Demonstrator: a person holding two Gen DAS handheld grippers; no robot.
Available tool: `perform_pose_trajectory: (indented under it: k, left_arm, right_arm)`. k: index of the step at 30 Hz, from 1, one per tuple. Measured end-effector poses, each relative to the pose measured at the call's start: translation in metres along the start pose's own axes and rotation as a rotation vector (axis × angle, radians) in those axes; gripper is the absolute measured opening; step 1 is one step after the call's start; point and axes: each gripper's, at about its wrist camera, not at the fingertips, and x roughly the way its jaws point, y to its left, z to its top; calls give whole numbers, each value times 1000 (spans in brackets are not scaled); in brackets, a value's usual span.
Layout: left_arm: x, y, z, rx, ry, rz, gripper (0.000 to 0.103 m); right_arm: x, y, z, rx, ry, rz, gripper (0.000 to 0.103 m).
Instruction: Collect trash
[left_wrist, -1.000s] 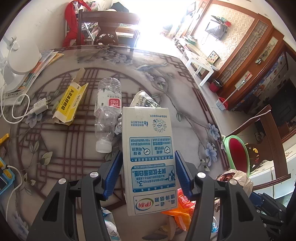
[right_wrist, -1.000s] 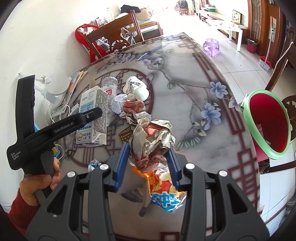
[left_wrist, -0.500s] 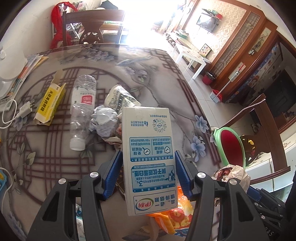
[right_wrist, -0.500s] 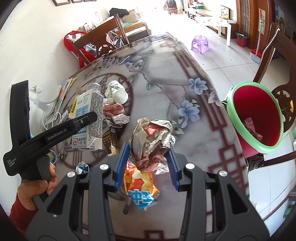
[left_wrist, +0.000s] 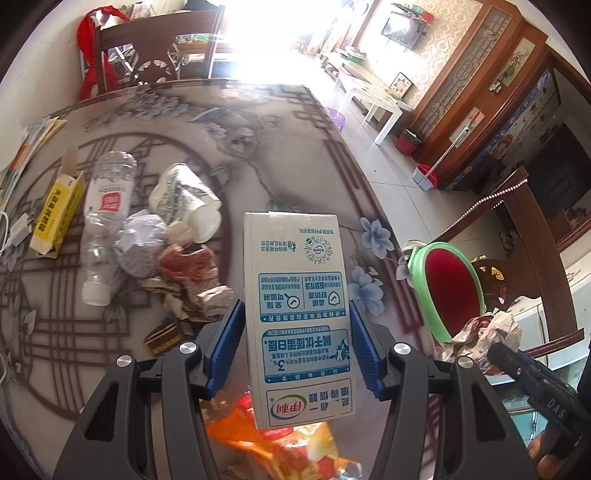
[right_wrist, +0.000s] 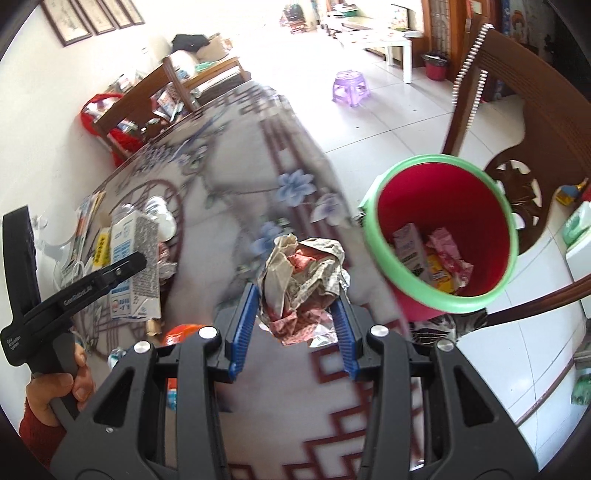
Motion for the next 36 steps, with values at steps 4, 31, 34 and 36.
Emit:
perform_pose_trajectory:
  k: [4,31,34,36]
  left_arm:
    - [16,-25,5,31,22,-11,54]
    - [92,-206,18,344,120,-160,54]
    - [101,-223,12,385,135,-165,54]
    - [104,-236,11,413,138,-172,54]
  right_arm:
    - [-2,-36,8,49,-12,-42,39]
    - [-32,-176,40,233,-77,-174,77]
    - [-36,-182,36,244,-77,-181,77]
    - [-38,-187,34,252,-78,-183,77]
